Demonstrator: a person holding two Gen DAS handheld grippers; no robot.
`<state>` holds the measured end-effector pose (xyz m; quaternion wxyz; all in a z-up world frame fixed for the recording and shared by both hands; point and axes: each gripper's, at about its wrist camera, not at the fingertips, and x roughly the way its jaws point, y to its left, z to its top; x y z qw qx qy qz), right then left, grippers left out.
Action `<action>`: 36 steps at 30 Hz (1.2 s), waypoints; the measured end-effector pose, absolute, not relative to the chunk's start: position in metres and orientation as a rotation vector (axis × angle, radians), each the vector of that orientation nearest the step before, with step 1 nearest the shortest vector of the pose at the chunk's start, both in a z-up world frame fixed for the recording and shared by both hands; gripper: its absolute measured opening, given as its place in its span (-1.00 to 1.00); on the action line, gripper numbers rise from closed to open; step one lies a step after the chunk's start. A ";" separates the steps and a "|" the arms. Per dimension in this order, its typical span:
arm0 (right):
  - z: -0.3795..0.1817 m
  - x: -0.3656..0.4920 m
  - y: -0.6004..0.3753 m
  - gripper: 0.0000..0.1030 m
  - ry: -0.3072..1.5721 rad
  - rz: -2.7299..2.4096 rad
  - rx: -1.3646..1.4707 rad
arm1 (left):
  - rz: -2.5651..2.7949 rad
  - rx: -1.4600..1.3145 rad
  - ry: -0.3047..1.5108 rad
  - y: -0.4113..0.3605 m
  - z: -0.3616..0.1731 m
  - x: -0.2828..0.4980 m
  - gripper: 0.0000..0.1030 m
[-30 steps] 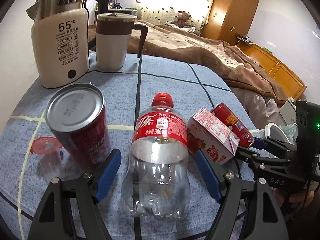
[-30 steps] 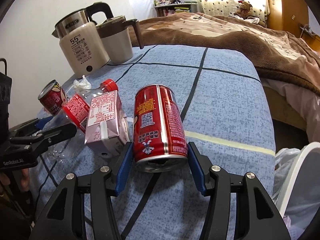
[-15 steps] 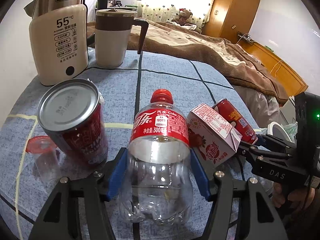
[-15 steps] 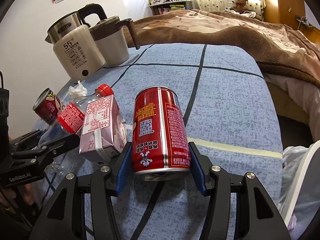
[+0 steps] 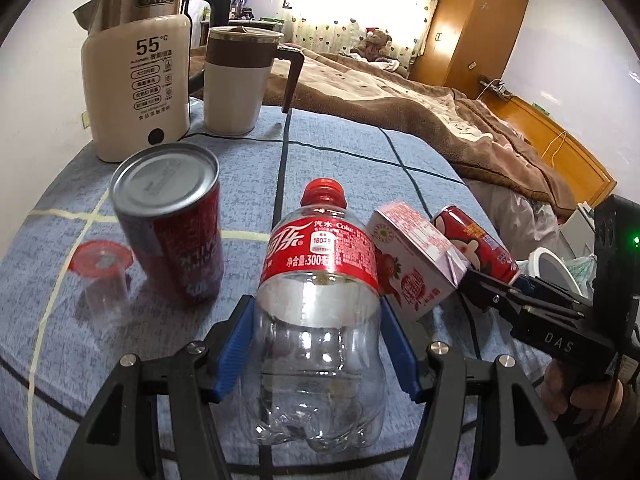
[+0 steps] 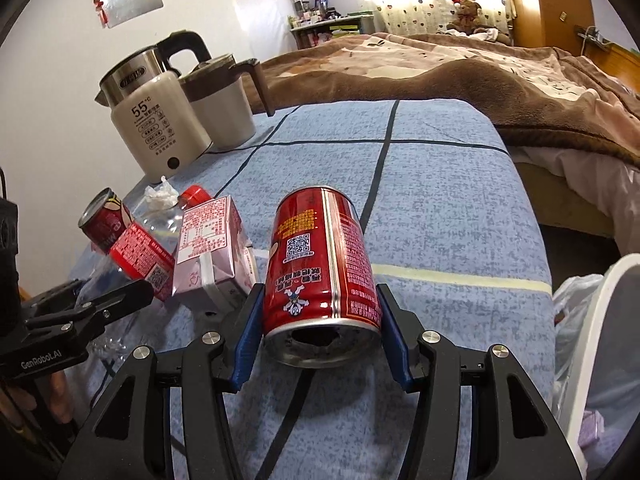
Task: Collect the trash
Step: 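Grasp the clear Coca-Cola bottle with the left tool while the right tool grasps the red can, then carry the bottle and red can over the wastebasket and open both tools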
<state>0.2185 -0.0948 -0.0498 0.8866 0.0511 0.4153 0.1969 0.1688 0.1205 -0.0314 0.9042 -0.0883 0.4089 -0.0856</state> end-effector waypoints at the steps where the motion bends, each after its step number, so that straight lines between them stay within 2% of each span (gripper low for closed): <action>1: -0.049 0.216 -0.097 0.05 0.860 0.408 0.114 | -0.175 -0.189 0.846 0.120 -0.032 0.166 0.25; 20: -0.029 0.173 -0.126 0.04 0.760 0.395 0.196 | -0.174 -0.213 0.773 0.109 -0.011 0.133 0.25; 36: -0.009 0.129 -0.171 0.04 0.702 0.320 0.228 | -0.294 -0.159 0.732 0.052 0.009 0.121 0.25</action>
